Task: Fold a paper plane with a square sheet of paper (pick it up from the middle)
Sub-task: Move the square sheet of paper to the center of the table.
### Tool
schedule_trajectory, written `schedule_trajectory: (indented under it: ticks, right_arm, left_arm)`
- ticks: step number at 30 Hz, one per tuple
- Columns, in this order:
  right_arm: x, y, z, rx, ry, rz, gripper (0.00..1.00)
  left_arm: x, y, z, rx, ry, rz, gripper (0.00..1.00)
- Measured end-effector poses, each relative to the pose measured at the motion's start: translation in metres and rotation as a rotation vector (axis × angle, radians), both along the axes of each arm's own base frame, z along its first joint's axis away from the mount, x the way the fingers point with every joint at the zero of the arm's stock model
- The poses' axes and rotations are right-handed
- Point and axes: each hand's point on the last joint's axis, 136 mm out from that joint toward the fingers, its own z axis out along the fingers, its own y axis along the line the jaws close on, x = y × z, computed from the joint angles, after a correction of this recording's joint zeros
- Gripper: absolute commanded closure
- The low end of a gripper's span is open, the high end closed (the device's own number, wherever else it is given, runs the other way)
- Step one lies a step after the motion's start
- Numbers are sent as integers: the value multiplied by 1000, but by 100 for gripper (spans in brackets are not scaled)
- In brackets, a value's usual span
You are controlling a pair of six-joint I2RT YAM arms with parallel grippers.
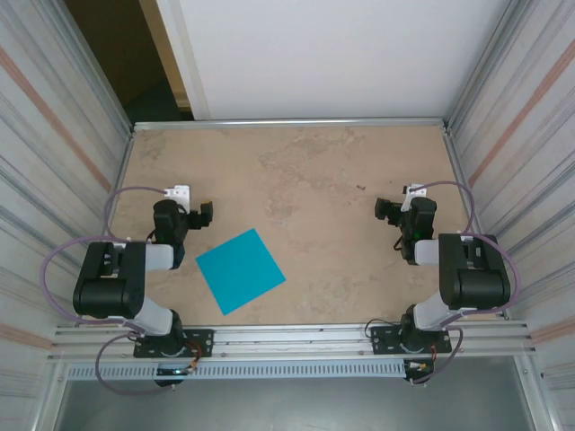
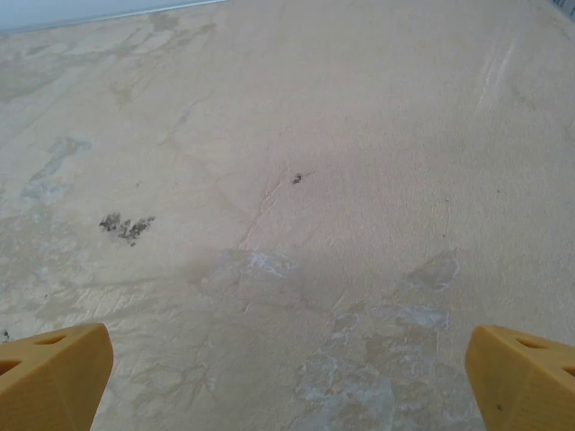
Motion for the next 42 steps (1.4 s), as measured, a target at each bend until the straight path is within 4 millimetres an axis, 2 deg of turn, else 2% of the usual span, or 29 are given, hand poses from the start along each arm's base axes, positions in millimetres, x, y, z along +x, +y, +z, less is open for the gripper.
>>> schedule_trajectory:
  ticks: [31, 34, 37, 40, 42]
  right_arm:
    - [-2, 2, 1, -13, 20, 9, 1]
    - [2, 8, 19, -33, 27, 19, 1]
    - [14, 20, 58, -55, -22, 36, 1]
    - [23, 41, 96, -44, -54, 66, 1]
    - [28, 63, 117, -20, -49, 101, 1]
  left_arm:
    - [-2, 3, 2, 4, -9, 15, 1]
    - [-11, 10, 12, 3, -28, 60, 1]
    - [-18, 17, 39, -13, -74, 109, 1]
    - [-21, 22, 64, -61, -92, 153, 1]
    - [-20, 22, 79, -114, -91, 176, 1]
